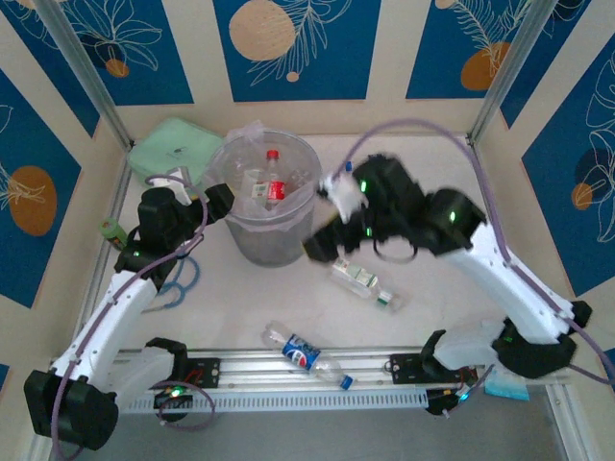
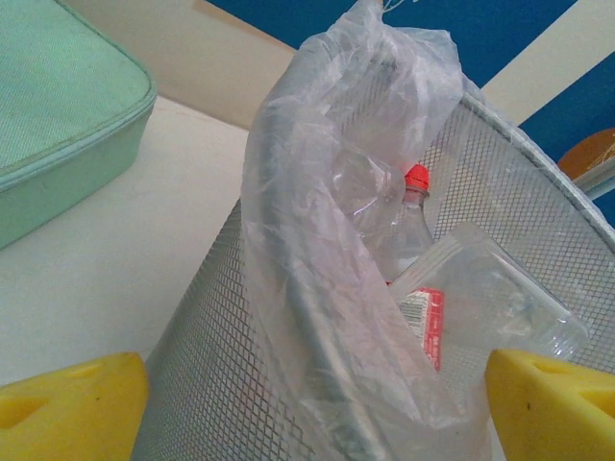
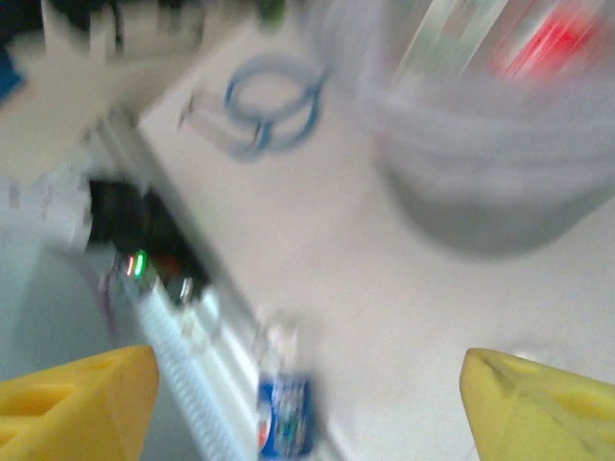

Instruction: Put the plastic bottles in the bin

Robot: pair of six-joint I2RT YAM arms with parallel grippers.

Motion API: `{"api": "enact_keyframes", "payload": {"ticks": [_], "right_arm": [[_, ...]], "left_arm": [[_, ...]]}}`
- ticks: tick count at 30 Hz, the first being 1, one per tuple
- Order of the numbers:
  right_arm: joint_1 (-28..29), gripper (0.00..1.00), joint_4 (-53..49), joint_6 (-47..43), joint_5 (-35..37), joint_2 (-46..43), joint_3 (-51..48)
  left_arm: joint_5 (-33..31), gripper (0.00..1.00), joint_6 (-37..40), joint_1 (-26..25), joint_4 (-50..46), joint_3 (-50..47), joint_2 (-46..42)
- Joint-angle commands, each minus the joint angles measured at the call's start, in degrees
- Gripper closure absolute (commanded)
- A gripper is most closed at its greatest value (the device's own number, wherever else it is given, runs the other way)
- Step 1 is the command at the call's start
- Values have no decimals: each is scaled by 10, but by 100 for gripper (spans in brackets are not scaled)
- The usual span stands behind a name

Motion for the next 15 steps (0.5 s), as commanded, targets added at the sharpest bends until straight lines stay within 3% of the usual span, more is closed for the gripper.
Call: {"api": "enact_keyframes", "payload": {"ticks": [1,4,7,15], "right_arm": [[97,16,-7,129,43,21,-148],[184,11,65,179,41,54,-235],[231,6,131,187,47,106,-268],[247,5,211,156,94,210,-289]], "left_arm": [[8,11,10,22,-54,23,8],[15,11,14,26,-75,42,2],[12,11,21,29,-94,55,-14],[-1,11,37,32,-136,76,-48]]}}
